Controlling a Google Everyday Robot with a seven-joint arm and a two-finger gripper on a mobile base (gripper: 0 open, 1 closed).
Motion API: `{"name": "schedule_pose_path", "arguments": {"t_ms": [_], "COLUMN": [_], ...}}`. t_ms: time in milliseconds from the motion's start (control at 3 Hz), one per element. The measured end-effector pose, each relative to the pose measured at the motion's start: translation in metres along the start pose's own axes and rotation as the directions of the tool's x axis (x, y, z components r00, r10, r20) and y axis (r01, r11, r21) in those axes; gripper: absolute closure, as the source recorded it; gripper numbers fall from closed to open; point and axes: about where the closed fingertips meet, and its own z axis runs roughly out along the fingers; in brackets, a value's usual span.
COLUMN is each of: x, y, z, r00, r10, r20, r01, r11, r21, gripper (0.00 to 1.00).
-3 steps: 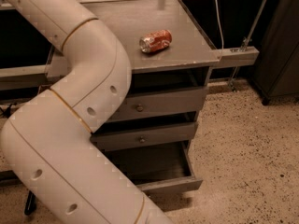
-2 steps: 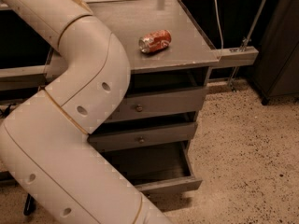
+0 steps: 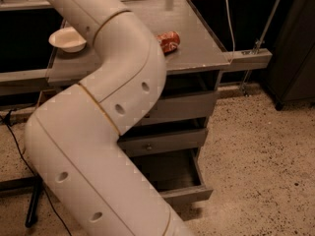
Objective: Place coke can into bottom drawer
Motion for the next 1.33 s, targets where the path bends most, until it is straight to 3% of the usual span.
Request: {"name": "schedule_pose_path", "arguments": {"t_ms": [333,667,1000,1333], "x": [0.01,0.01,0.0,-0.001], "y": [0.017,0.028,0.031,0.031], "z": [0.022,0.033,0.035,0.035], "r00": [0.925,0.791,0.753,0.753], "r10": [0.149,0.234,0.24,0.239], "r20": [0.349,0.566,0.613,0.613], "r01": [-0.167,-0.281,-0.286,-0.285], "r11": [0.9858,0.9598,0.958,0.9583], "r21": [0.021,-0.005,-0.023,-0.024], "gripper": [0.0,0.0,0.0,0.0]}}
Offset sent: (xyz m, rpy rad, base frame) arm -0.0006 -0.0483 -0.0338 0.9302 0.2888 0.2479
